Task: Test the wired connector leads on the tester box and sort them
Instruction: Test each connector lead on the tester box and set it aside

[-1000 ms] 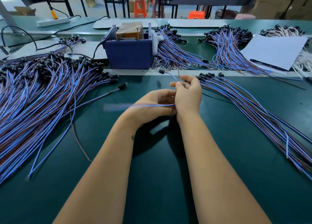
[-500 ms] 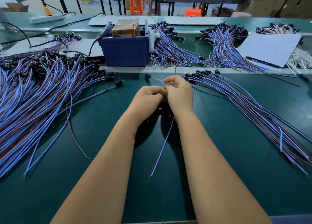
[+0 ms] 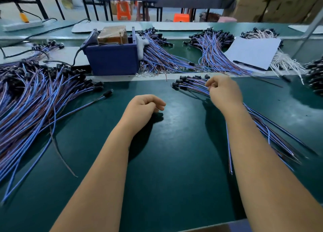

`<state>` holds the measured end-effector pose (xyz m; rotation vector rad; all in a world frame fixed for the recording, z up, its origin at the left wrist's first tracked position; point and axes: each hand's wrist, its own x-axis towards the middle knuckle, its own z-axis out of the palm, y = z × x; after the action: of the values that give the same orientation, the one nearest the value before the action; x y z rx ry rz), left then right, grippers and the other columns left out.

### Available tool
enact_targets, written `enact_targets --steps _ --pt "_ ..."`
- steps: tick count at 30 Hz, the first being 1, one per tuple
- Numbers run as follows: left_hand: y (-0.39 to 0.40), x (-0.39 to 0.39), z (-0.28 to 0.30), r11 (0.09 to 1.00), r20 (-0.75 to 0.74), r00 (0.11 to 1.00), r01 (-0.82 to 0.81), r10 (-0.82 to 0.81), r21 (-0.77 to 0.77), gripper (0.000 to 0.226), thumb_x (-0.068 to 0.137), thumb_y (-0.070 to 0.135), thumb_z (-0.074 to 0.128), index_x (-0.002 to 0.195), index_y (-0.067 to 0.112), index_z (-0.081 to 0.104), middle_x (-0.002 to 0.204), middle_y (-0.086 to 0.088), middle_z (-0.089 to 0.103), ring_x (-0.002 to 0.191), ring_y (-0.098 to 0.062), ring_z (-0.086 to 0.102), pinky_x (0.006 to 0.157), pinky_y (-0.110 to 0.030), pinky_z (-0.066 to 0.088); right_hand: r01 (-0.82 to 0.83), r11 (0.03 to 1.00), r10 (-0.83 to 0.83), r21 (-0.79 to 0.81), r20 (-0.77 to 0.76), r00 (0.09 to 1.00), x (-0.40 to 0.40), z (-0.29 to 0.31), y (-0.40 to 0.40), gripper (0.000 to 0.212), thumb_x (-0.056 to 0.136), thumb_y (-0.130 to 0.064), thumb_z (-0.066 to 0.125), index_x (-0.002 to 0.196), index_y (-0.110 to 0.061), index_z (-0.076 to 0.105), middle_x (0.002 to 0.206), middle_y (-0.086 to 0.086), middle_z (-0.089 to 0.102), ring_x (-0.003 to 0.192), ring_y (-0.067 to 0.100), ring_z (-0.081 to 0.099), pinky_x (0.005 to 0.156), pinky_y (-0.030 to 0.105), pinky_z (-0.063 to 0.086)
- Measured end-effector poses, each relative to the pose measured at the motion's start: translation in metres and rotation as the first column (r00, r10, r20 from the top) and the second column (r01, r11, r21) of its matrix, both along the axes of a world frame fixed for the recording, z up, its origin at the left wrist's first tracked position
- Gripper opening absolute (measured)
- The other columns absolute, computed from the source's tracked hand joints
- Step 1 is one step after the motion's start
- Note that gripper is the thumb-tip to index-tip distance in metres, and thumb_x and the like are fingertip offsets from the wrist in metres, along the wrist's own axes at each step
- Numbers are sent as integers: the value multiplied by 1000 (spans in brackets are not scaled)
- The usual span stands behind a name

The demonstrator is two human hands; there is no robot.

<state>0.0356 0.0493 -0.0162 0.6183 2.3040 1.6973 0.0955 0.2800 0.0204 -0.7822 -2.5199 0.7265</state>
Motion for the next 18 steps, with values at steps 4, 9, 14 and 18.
enact_targets --steps 4,9,14,18 --pt "1 2 2 994 -51 993 -104 106 37 44 85 -1 40 82 29 72 78 5 70 62 -1 60 58 -12 43 71 981 -101 183 163 981 -4 -4 -7 33 87 -14 48 109 -24 69 122 12 61 115 37 47 95 39 39" --pt "-19 -3 7 874 -363 828 -481 428 -66 34 86 5 45 96 28 68 96 5 58 77 -15 58 64 -24 40 -39 978 24 204 75 997 -25 -3 -59 29 91 -22 48 112 -22 69 120 14 60 113 35 48 93 38 38" --pt "-47 -12 10 667 -432 639 -738 637 -108 67 84 4 48 147 19 33 143 -5 46 115 -35 41 88 -39 35 -386 886 349 -258 -177 920 -38 -12 -137 16 91 -17 53 94 -16 69 81 -4 64 80 21 58 71 29 43" --pt "-56 -15 10 618 -333 711 -703 619 -351 79 83 10 51 153 25 17 141 -14 47 121 -40 40 98 -49 36 -462 840 436 -284 -154 887 -43 -27 -168 16 90 -17 52 88 -16 68 82 -3 66 79 20 58 69 30 46"
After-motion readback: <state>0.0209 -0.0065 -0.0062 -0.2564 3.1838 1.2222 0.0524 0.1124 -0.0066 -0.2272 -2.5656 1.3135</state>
